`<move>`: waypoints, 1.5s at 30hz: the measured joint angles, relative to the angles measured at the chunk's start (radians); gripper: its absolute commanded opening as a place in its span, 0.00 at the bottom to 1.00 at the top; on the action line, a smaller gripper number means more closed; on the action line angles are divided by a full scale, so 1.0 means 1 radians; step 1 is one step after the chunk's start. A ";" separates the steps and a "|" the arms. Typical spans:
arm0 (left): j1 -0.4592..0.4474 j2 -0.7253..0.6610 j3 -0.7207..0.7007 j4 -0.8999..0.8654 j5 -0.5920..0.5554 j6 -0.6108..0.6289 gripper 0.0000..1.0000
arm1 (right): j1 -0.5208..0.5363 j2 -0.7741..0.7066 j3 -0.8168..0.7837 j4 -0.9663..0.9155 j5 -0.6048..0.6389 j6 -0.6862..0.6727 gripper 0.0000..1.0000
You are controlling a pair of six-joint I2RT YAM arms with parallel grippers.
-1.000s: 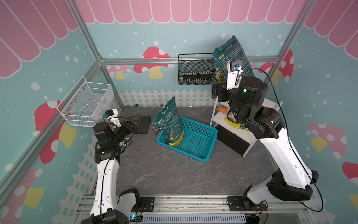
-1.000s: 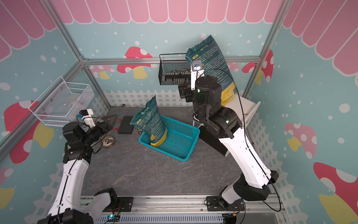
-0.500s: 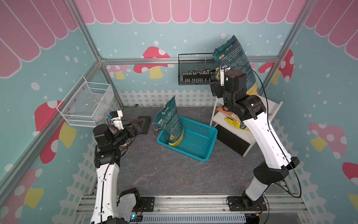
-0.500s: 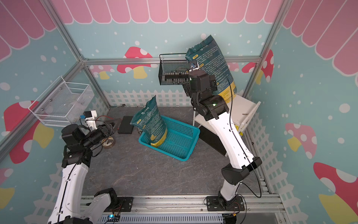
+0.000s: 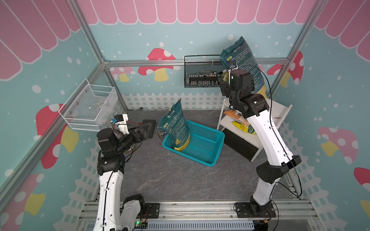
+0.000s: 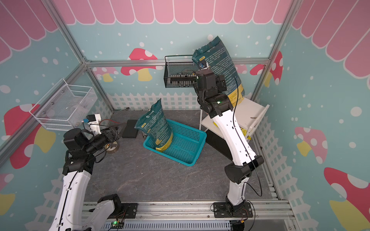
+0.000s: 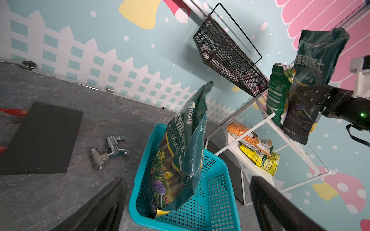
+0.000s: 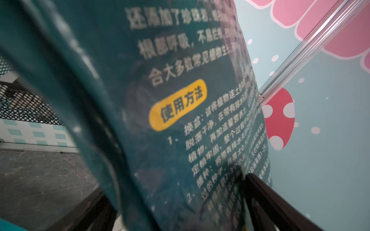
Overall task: Take down the fertilizer bag from the shelf
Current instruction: Pick up the fertilizer bag from the shelf.
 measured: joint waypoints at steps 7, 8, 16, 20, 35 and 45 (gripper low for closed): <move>-0.002 0.000 0.000 -0.006 -0.012 0.004 0.99 | -0.021 0.005 0.012 0.002 0.026 0.002 0.53; -0.002 0.000 0.000 -0.006 -0.013 0.004 0.99 | -0.026 0.005 0.012 0.004 0.029 0.002 0.43; -0.002 0.000 0.000 -0.011 -0.015 0.007 0.99 | -0.034 0.005 0.014 0.013 0.052 0.019 0.05; -0.002 -0.002 0.000 -0.011 -0.018 0.011 1.00 | -0.034 0.005 0.014 0.011 0.056 0.027 0.00; -0.003 -0.003 0.000 -0.012 -0.018 0.018 0.99 | -0.041 -0.056 0.013 -0.029 0.064 0.153 0.00; -0.007 -0.003 0.000 -0.012 -0.018 0.018 0.99 | -0.039 -0.224 -0.039 -0.087 0.043 0.256 0.00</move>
